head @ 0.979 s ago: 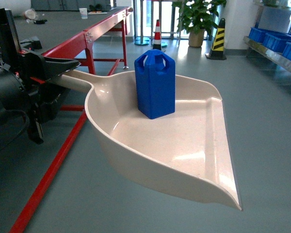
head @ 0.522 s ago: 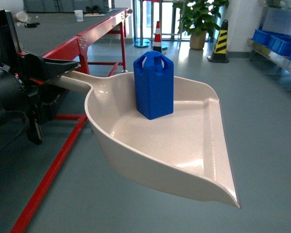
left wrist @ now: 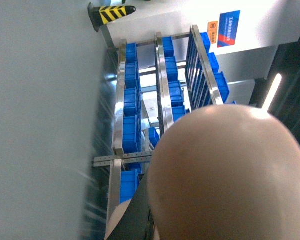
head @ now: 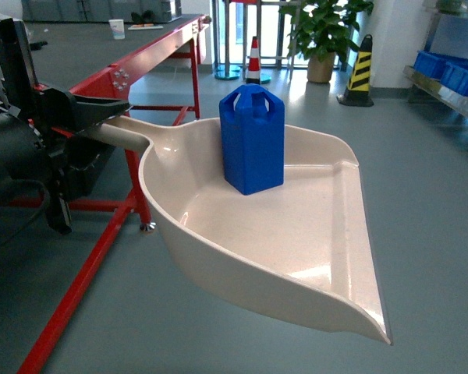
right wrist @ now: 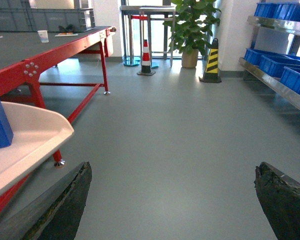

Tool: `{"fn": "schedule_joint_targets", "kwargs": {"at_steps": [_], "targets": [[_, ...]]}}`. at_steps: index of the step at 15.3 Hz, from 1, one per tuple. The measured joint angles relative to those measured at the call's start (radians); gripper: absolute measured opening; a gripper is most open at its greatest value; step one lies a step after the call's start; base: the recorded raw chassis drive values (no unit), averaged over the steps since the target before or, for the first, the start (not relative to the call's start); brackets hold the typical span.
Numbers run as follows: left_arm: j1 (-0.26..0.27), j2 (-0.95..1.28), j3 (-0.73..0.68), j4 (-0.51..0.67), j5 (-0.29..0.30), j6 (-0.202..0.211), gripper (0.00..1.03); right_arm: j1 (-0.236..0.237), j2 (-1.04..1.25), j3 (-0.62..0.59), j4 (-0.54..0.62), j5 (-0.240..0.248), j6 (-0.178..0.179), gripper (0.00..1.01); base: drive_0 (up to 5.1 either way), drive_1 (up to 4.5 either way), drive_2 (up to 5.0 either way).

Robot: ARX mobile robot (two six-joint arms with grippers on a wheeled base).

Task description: Place part in tray to right shelf

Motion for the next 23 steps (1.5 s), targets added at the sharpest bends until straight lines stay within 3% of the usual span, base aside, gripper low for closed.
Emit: {"fn": "schedule_joint_targets", "kwargs": {"at_steps": [23], "targets": [[0.0,0.0,0.0,0.008,-0.004,0.0,0.16,0.0,0.0,0.0,-0.001,0.0,0.0,0.98,0.1,4.42,-4.2]]}}
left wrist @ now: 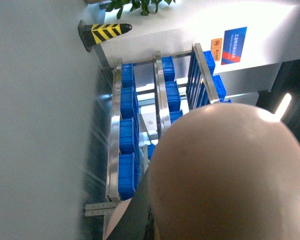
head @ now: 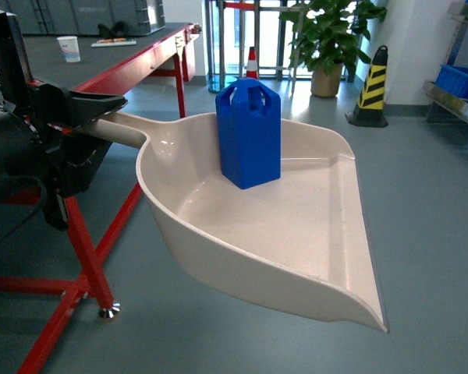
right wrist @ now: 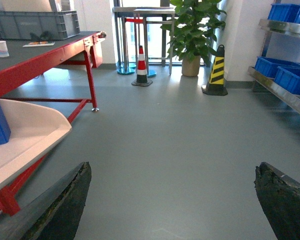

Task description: Place part in tray to right shelf

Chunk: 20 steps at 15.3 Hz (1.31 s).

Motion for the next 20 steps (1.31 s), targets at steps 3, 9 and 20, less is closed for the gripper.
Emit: {"fn": "schedule_joint_targets", "kwargs": {"at_steps": [3,9,20], "targets": [[0.008,0.004,0.001,-0.007,-0.009,0.002,0.16,0.0,0.006,0.0,-0.003,-0.001,0.0,0.98,-1.6,-1.65,-1.6],[-0.004,0.003,0.002,0.0,0.002,0.0,0.16,0.0,0.002,0.0,0.001,-0.001,0.0,0.98,-1.6,-1.63,-1.6],[0.0,0.003,0.002,0.0,0.002,0.0,0.16,0.0,0.0,0.0,0.002,-0.001,0.0,0.98,-1.6,-1.61,-1.6]]}}
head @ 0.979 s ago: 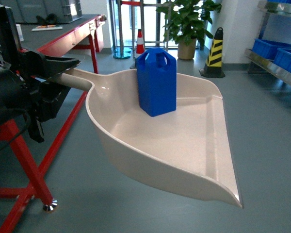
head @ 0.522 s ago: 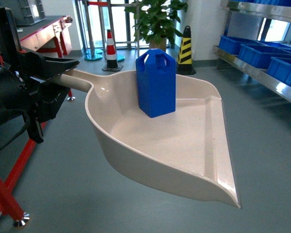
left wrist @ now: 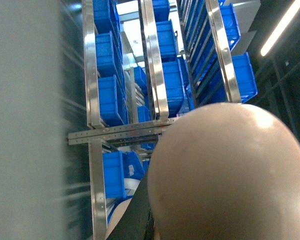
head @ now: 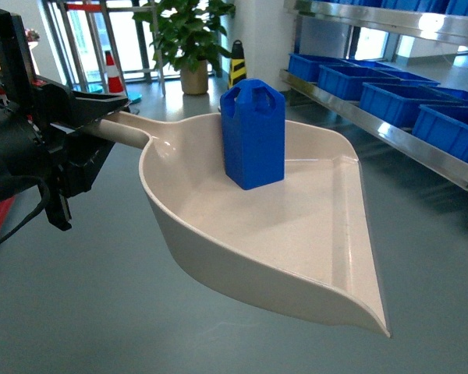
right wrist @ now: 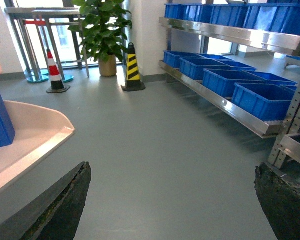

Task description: Place part in tray to right shelf

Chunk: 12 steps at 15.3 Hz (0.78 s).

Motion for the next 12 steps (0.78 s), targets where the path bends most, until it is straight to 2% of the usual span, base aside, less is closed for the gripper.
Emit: {"fn": "schedule_joint_targets", "kwargs": {"at_steps": [12], "targets": [[-0.001,0.0,0.0,0.0,-0.001,0.0,0.16,0.0,0.0,0.0,-0.002,0.0,0.0,0.98,-1.6,-1.59,-1.6]]}}
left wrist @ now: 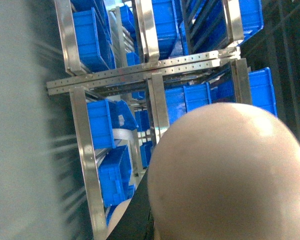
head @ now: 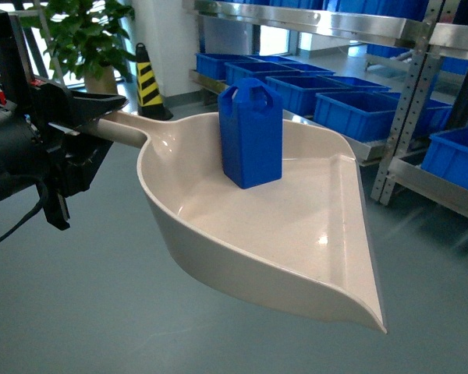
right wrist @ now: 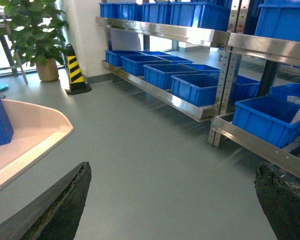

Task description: Place part in tray to right shelf

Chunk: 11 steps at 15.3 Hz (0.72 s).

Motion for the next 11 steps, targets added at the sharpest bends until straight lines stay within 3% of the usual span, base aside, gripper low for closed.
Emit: {"fn": "schedule_joint_targets", "kwargs": {"at_steps": [11], "targets": [[0.0,0.0,0.0,0.0,0.001,0.0,0.16,0.0,0.0,0.0,0.001,0.0,0.0,0.98,-1.5,-1.53,-1.5]]}}
